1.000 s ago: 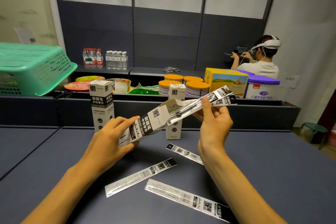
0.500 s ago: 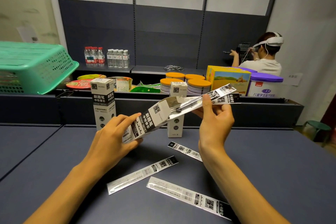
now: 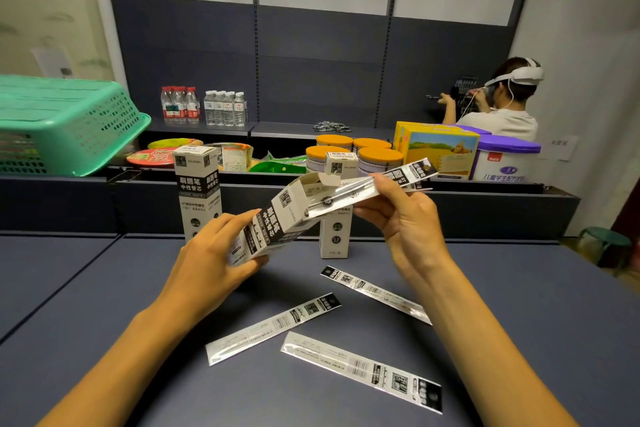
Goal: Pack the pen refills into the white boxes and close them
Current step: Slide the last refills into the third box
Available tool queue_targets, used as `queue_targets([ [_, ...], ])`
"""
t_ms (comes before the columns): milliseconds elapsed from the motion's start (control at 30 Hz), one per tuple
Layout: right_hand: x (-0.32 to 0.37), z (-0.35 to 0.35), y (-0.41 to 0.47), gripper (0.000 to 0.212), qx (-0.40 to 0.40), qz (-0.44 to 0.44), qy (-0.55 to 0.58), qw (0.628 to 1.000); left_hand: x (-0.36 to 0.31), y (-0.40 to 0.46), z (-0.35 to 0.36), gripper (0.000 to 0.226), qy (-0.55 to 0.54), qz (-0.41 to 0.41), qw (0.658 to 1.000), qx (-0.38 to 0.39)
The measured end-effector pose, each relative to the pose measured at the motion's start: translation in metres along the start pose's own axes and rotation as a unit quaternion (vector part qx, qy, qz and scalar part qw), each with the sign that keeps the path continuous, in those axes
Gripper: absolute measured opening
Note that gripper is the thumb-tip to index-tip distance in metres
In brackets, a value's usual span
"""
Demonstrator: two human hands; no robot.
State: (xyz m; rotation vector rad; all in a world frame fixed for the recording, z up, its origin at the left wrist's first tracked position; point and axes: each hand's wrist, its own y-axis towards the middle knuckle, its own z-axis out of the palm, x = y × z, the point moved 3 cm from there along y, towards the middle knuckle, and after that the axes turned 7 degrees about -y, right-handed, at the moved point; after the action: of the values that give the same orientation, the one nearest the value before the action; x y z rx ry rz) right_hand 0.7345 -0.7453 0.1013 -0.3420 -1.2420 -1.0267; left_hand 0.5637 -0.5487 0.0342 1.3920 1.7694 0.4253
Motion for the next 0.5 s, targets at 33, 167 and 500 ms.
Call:
queue_targets([
  [33,0.001,-0.001,0.0,0.013,-0.002,-0.013,-0.019,1.0,0.0,0.0,0.0,0.072,0.0,0.0,1.0,-0.001],
  [167,0.006,-0.008,-0.001,0.01,-0.068,-0.11,-0.106,0.986,-0.001,0.0,-0.001,0.07,0.005,0.003,1.0,0.001],
  [500,-0.012,0.008,-0.009,0.01,0.049,-0.154,-0.272,0.948,0.001,0.0,0.001,0.074,0.015,0.003,1.0,0.01],
])
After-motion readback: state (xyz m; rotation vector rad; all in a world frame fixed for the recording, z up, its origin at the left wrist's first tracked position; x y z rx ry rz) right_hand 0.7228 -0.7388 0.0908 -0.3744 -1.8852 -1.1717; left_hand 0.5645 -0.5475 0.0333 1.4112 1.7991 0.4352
